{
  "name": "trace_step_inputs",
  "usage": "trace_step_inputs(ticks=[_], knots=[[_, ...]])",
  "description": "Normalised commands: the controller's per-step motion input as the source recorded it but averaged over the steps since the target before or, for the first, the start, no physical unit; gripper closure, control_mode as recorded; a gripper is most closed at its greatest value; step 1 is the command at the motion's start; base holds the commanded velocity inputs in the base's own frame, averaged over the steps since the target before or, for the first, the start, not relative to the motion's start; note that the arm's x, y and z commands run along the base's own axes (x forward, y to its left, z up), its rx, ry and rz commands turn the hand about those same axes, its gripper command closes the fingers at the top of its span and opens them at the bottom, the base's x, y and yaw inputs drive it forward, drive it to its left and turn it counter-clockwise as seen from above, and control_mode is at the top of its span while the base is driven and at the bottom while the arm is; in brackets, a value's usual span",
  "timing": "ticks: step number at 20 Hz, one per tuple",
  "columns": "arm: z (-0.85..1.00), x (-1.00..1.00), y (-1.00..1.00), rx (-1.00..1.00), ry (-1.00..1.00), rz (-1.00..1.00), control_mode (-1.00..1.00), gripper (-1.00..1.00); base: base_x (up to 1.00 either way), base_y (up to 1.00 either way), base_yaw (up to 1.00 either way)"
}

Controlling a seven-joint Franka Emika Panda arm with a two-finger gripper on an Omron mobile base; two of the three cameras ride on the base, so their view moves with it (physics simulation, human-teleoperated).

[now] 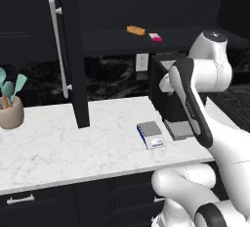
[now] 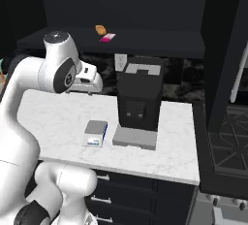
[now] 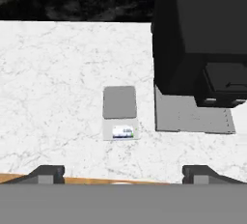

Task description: Pick the bar and place it on the digital scale for weighing, and close the cabinet.

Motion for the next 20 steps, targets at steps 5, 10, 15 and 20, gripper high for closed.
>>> trace_step_inputs(ticks=[5,10,15,20], knots=[[0.66,-0.47,0.00,0.00,-0.31,0.00,-1.00,-1.00,0.00,0.00,0.00],[0.78,-0.49,0.00,0.00,-0.26,0.00,-1.00,-1.00,0.00,0.00,0.00],[0.81,-0.30,0.00,-0.02,-0.09,-0.01,-1.00,-1.00,0.00,0.00,0.00],[0.58,0.00,-0.03,0.00,-0.01,-0.03,-1.00,-1.00,0.00,0.00,0.00]])
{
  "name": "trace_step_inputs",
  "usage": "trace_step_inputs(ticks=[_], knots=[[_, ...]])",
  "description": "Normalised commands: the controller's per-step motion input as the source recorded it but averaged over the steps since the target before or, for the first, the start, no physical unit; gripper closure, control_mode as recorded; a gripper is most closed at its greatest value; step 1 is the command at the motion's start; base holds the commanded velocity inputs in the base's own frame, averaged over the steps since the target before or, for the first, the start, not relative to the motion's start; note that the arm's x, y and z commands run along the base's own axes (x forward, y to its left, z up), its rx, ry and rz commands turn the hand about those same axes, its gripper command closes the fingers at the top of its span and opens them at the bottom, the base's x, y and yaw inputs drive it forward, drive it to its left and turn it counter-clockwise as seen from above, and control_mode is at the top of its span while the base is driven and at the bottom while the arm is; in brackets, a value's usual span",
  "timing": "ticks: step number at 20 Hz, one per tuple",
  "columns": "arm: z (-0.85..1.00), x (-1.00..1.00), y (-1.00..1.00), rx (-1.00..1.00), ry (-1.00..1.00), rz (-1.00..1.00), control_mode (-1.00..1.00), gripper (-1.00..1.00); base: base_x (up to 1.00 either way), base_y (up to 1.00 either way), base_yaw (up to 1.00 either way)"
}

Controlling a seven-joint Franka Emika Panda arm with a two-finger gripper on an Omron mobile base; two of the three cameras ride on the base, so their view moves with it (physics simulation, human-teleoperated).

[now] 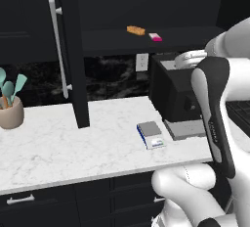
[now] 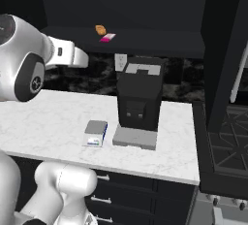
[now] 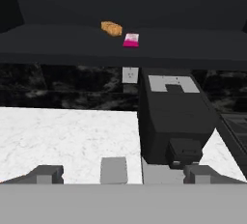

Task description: Pick the bar and place it on the digital scale for weighing, and close the cabinet.

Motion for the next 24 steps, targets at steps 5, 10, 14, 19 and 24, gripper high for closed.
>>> trace_step_inputs(ticks=[5,10,14,19,24], knots=[[0.31,0.12,0.00,0.00,-0.06,-0.03,-1.00,-1.00,0.00,0.00,0.00],[0.00,0.51,0.00,0.00,-0.14,0.00,-1.00,-1.00,0.00,0.00,0.00],[0.00,0.81,0.00,0.00,-0.01,0.00,-1.00,-1.00,0.00,0.00,0.00],[0.00,0.82,0.00,0.00,0.03,-0.03,-1.00,-1.00,0.00,0.00,0.00],[-0.12,0.82,-0.06,0.00,0.00,0.00,-1.00,-1.00,0.00,0.00,0.00]])
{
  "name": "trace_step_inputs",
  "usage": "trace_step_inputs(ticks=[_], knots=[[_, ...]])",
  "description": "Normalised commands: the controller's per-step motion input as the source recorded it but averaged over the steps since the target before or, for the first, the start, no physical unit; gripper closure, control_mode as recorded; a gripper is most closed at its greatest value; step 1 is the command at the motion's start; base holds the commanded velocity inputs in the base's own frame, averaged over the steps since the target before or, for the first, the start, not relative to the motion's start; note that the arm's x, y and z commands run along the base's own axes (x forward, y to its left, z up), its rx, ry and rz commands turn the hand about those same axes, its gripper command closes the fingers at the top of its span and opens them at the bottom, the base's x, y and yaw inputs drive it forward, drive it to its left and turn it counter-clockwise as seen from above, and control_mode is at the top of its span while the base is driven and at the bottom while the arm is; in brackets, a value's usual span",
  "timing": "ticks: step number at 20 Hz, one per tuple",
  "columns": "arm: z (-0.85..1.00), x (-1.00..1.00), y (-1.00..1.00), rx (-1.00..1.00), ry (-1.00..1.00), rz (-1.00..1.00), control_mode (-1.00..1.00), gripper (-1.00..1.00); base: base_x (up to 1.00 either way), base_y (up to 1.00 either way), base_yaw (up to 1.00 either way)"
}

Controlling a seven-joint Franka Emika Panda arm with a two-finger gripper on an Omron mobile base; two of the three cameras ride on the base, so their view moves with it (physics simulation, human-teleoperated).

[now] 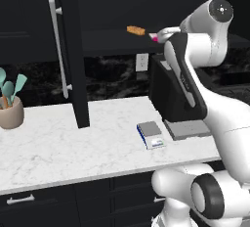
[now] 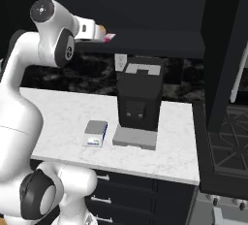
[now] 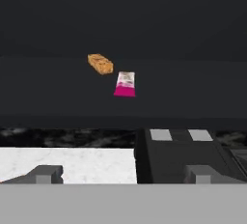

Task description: Pick the bar and place it on the digital scale for weighing, and close the cabinet.

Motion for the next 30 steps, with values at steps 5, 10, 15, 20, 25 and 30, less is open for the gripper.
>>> trace_step_inputs(ticks=[5,10,15,20,25,30], knots=[[-0.14,0.75,-0.08,0.00,0.00,0.00,-1.00,-1.00,0.00,0.00,0.00],[-0.17,0.79,0.00,0.00,0.00,0.00,-1.00,-1.00,0.00,0.00,0.00],[-0.10,0.69,0.00,0.00,-0.01,0.00,-1.00,-1.00,0.00,0.00,0.00],[-0.04,0.47,0.00,0.00,0.00,0.00,-1.00,-1.00,0.00,0.00,0.00],[0.00,0.47,0.00,0.00,0.00,0.00,-1.00,-1.00,0.00,0.00,0.00],[-0.05,0.42,0.00,0.00,0.00,0.00,-1.00,-1.00,0.00,0.00,0.00]])
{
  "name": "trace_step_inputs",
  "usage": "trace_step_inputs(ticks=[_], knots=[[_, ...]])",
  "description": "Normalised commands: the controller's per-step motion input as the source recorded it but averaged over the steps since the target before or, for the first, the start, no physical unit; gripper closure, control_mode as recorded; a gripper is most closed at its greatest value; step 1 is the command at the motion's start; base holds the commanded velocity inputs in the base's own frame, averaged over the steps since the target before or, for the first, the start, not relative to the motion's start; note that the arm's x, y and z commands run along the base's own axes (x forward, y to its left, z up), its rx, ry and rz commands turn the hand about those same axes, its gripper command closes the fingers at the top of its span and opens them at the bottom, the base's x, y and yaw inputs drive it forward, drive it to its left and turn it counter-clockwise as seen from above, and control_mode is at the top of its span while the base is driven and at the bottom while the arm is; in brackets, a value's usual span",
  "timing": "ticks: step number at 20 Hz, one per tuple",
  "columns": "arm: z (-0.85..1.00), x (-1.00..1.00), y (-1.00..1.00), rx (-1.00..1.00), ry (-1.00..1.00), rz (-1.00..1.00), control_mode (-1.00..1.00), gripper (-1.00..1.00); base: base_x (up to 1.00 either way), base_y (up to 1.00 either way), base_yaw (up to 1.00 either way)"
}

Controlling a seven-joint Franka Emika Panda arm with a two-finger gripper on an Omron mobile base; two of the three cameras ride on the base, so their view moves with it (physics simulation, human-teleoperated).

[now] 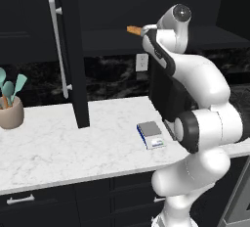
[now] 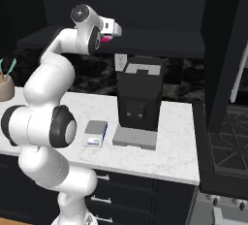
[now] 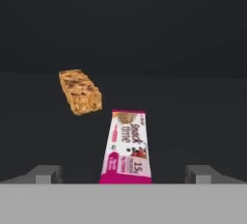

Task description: Pick the bar and place it on the digital scale for weighing, and close the cabinet.

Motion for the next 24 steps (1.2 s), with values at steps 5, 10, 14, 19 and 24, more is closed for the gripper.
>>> trace_step_inputs(ticks=[5,10,14,19,24], knots=[[-0.21,0.30,0.00,0.00,0.00,0.00,-1.00,-1.00,0.00,0.00,0.00],[-0.26,0.27,0.00,0.00,0.00,0.00,-1.00,-1.00,0.00,0.00,0.00],[-0.20,0.25,0.00,0.00,0.00,0.00,-1.00,-1.00,0.00,0.00,0.00],[-0.23,0.23,0.00,0.00,0.00,0.00,-1.00,1.00,0.00,0.00,0.00],[-0.34,0.10,0.00,0.00,0.00,0.00,-1.00,1.00,0.00,0.00,0.00]])
